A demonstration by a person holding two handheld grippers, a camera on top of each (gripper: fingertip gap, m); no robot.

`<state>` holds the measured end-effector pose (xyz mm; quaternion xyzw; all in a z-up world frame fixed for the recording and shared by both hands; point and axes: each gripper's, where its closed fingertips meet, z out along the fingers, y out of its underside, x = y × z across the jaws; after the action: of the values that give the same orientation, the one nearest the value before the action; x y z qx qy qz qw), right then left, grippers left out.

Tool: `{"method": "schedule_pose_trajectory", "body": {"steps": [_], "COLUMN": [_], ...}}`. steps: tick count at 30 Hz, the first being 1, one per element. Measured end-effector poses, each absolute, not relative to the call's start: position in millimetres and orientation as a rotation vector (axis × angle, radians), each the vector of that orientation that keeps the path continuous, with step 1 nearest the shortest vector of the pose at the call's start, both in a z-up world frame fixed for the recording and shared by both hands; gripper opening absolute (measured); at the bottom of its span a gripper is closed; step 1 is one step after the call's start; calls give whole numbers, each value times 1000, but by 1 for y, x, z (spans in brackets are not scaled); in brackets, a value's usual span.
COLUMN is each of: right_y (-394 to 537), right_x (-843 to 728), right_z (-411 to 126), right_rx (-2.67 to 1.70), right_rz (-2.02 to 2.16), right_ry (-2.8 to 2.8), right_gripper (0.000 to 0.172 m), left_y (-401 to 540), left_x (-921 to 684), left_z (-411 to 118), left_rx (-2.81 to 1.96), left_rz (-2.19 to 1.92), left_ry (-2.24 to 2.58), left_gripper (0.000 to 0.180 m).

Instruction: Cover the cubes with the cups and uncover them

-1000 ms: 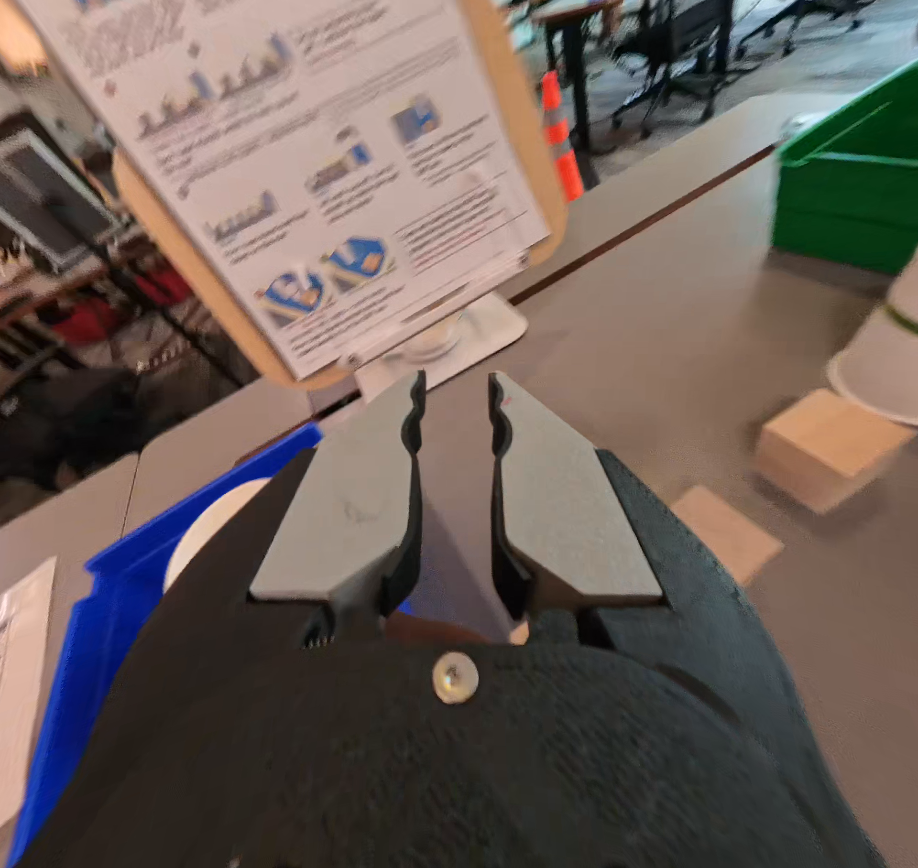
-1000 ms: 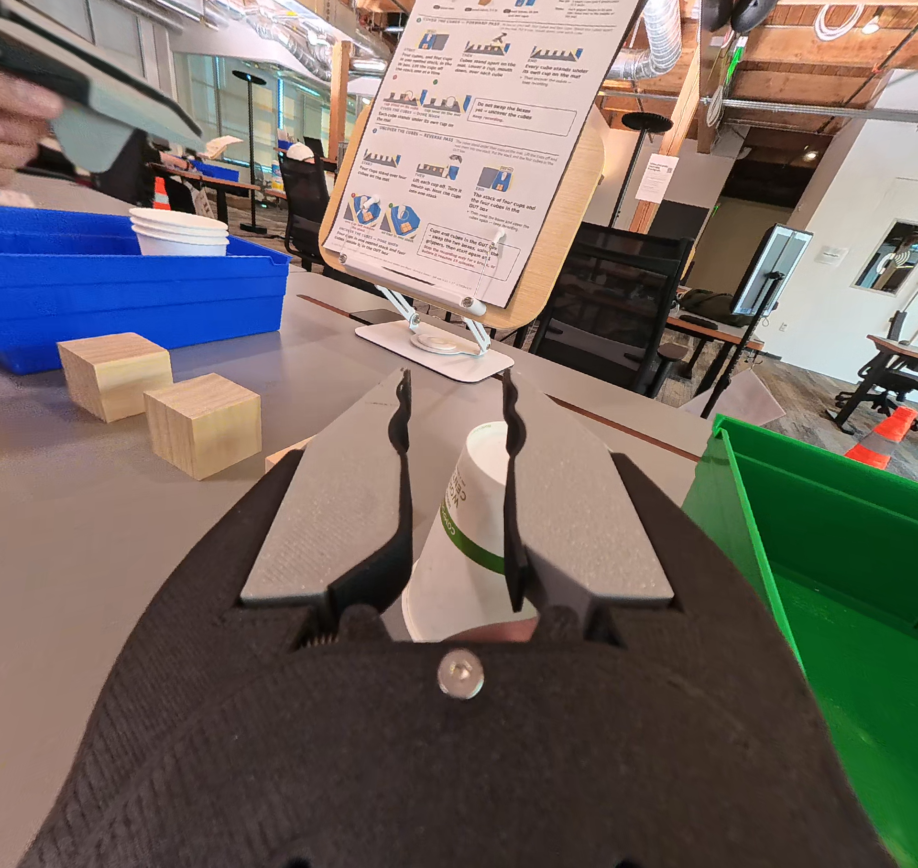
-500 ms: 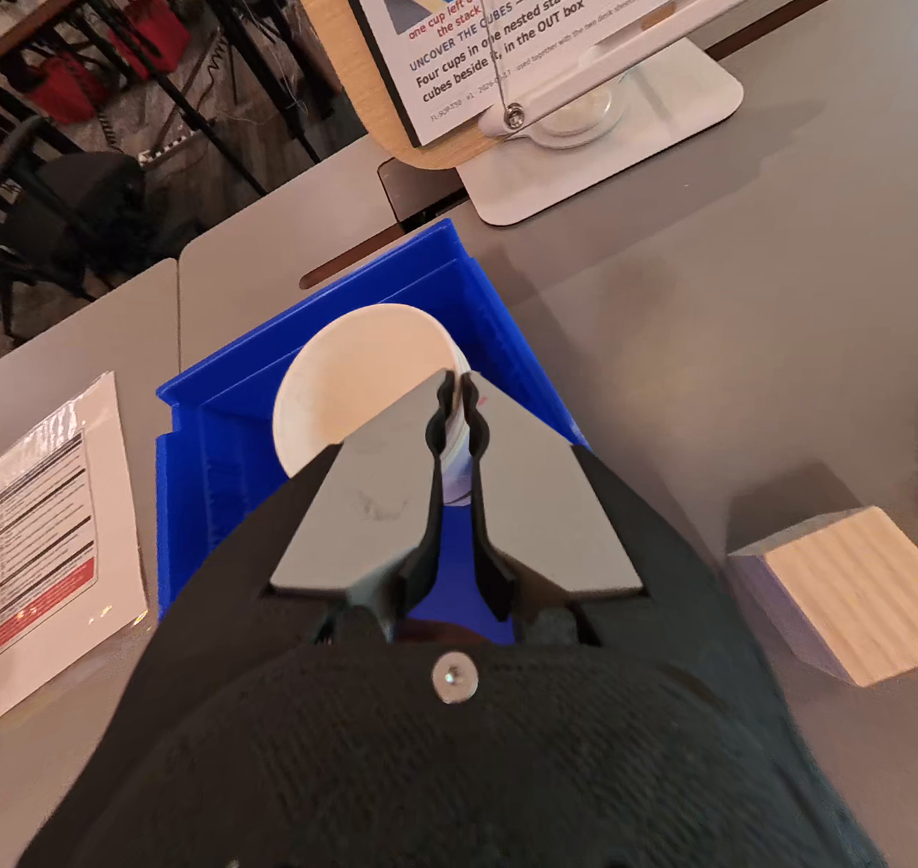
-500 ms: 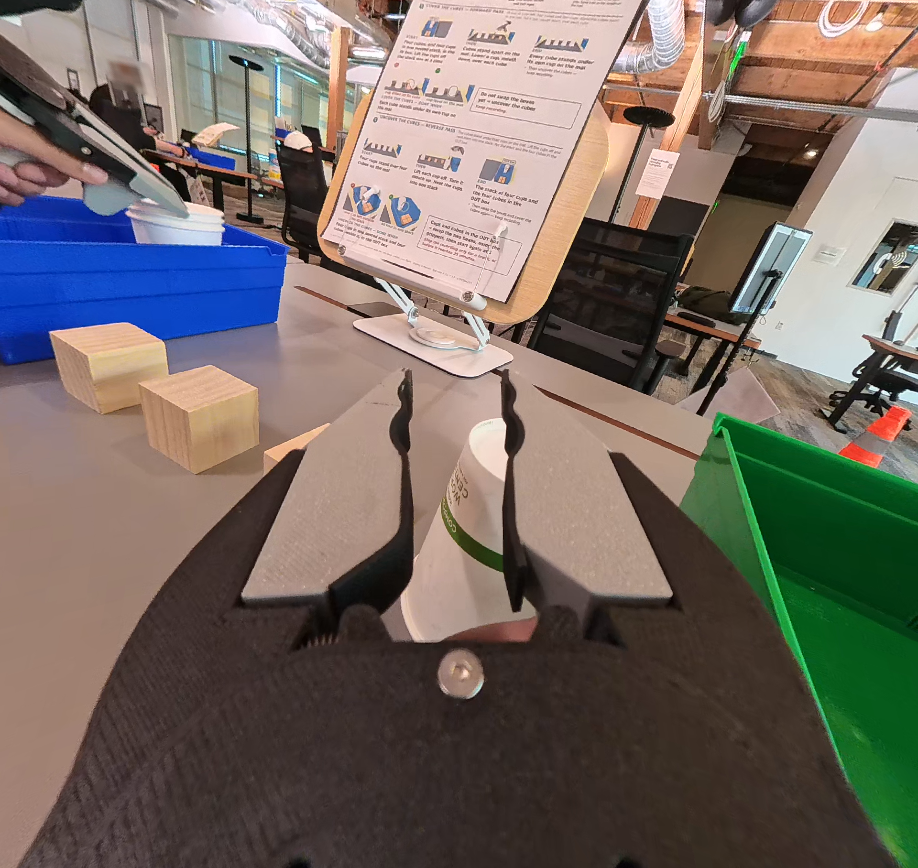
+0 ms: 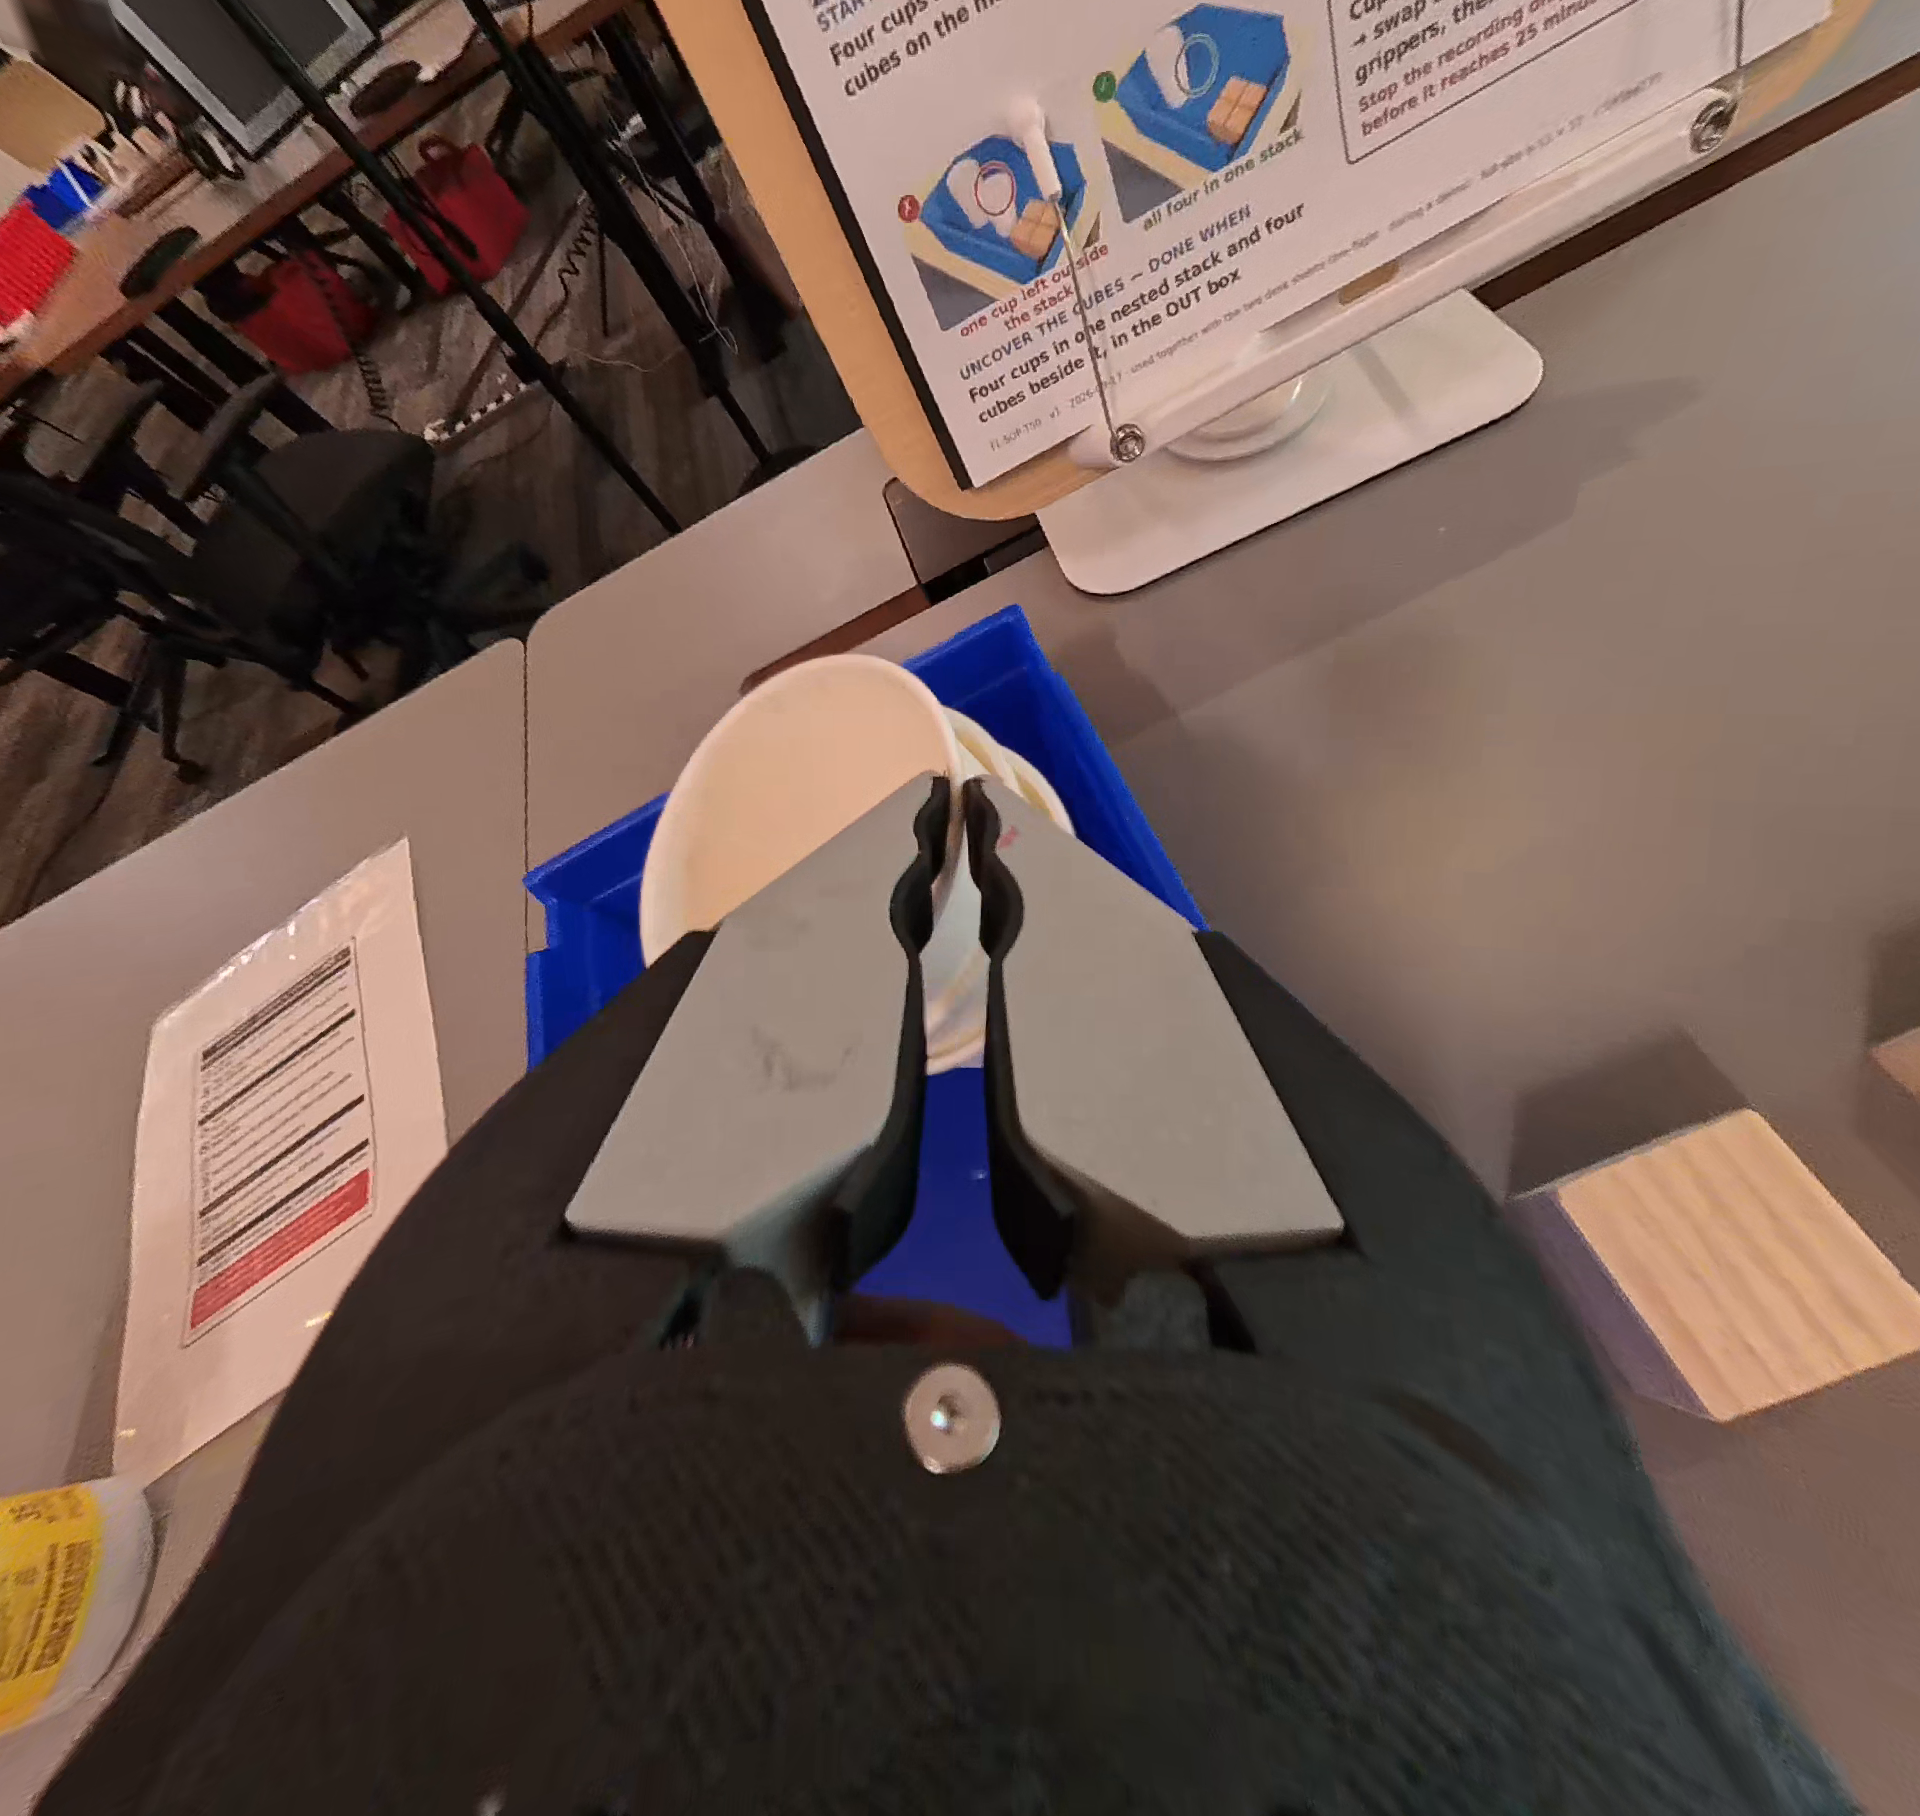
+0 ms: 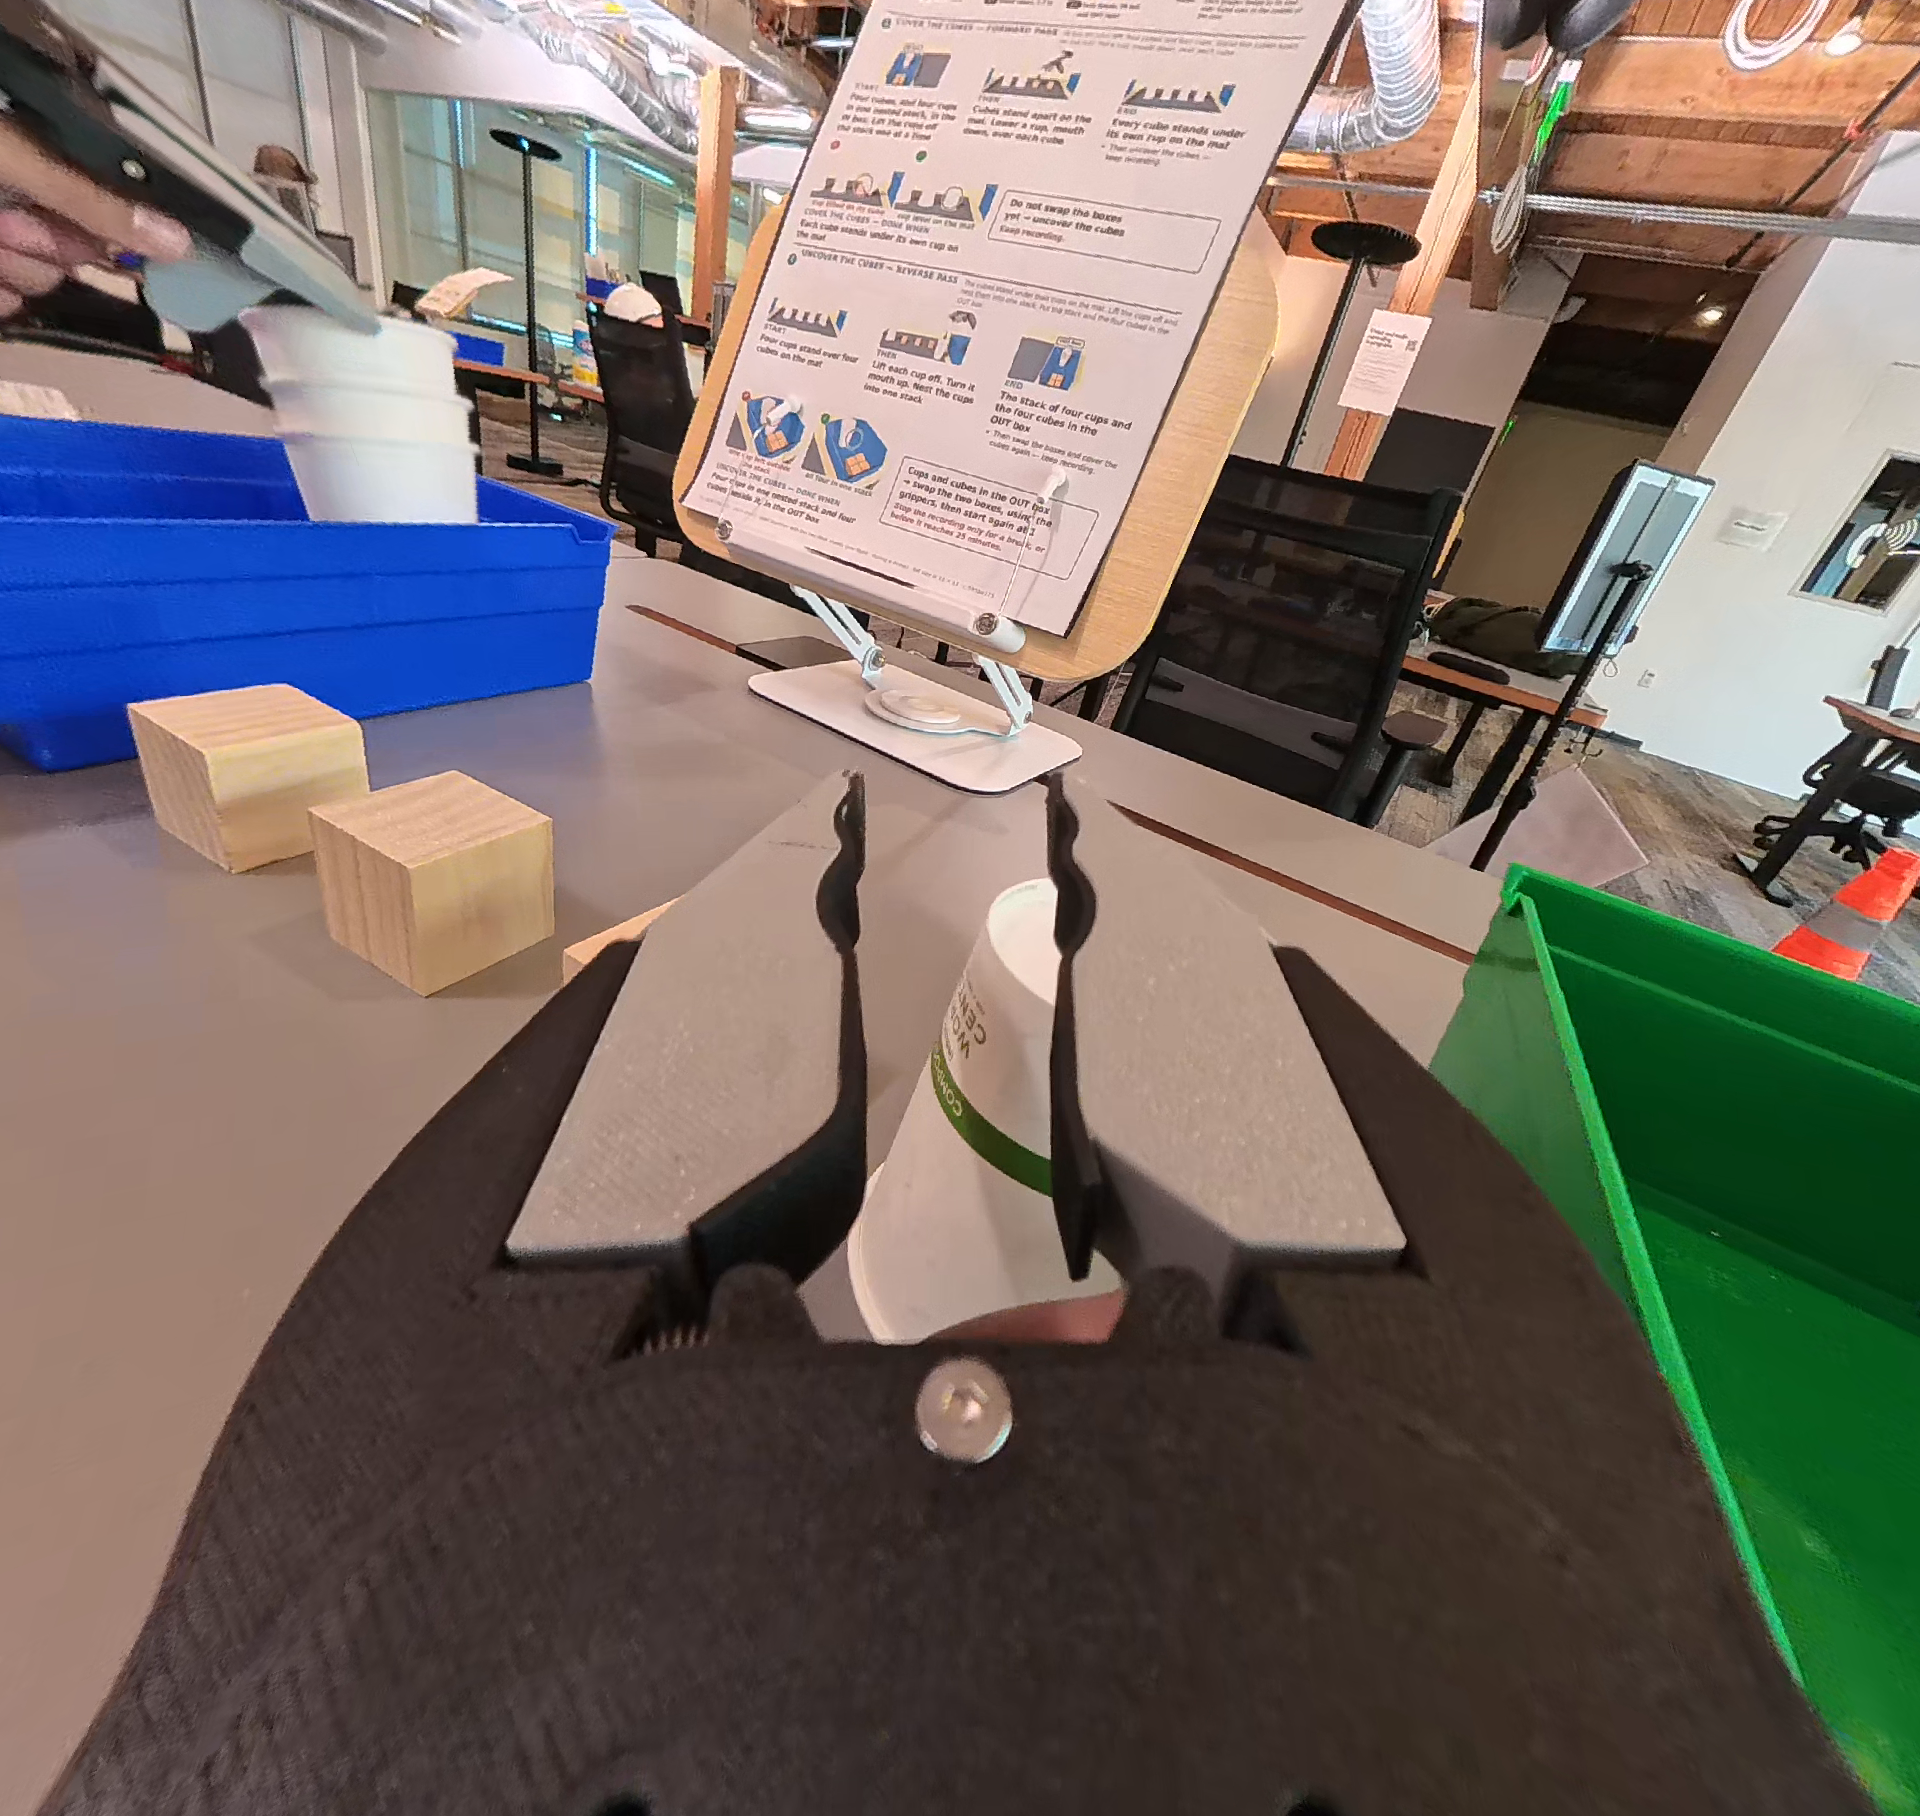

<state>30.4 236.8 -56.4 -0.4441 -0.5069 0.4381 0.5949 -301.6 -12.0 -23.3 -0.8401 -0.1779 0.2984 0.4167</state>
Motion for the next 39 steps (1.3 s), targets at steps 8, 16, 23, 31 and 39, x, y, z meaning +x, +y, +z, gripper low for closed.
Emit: {"method": "schedule_pose_trajectory", "body": {"steps": [8,16,23,31,39], "right_y": [233,199,135,132,186], "right_x": [32,39,49,75,72], "right_z": [-60,-53,-60,-25,-6], "right_rx": [-1036,-975,-884,-844,-943], "right_rz": [1021,1317,1742,2295,2435], "right_ry": [-1193,-1270,-1516,-1389,-1067], "right_gripper": [32,43,56,73,75], "left_y": [-8,35,94,126,148], "left_x": [-291,-168,8,82,114], "left_z": [12,103,106,48,-34], "left_rx": [-1997,-1701,-1436,-1200,-1357], "left_rz": [832,767,348,5,-66], "left_ry": [-413,-80,223,141,222], "left_gripper": [2,2,1,1,2]}}
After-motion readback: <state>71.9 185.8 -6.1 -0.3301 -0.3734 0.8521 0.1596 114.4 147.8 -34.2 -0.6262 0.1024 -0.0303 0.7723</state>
